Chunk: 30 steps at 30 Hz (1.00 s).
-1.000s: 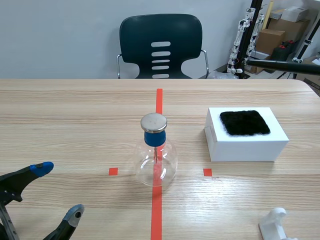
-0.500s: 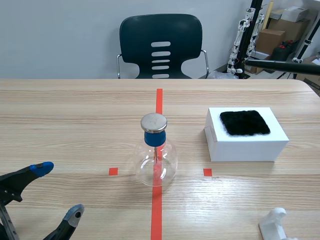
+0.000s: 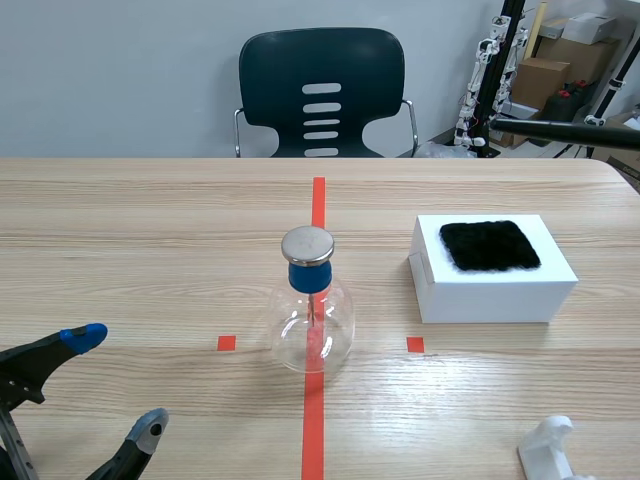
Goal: Do the electroscope experiment. move the rod toward and away from the electroscope
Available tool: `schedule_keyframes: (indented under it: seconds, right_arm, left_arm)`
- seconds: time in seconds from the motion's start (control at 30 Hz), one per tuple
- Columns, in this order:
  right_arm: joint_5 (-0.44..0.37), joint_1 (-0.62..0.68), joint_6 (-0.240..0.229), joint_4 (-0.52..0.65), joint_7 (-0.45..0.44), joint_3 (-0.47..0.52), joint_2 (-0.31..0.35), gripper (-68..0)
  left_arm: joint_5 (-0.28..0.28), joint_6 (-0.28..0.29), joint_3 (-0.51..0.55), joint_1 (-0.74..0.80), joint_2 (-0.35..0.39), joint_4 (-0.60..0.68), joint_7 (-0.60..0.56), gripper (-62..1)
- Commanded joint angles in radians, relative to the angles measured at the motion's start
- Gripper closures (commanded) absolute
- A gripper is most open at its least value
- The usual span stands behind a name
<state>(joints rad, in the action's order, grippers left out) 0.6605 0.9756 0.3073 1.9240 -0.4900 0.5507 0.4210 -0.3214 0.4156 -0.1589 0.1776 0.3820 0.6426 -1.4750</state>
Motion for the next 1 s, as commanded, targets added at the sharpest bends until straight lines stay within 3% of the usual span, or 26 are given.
schedule_keyframes:
  seconds: [0.0, 0.97]
  right_arm:
    - [-0.018, -0.011, 0.015, 0.018, 0.004, 0.014, 0.003, -1.1]
    - [-0.018, -0.011, 0.015, 0.018, 0.011, 0.014, 0.003, -1.1]
  left_arm:
    - [0.007, -0.002, 0.000, 0.002, -0.004, 0.005, -0.018, -62.3]
    - [0.007, -0.002, 0.000, 0.002, -0.004, 0.005, -0.018, -62.3]
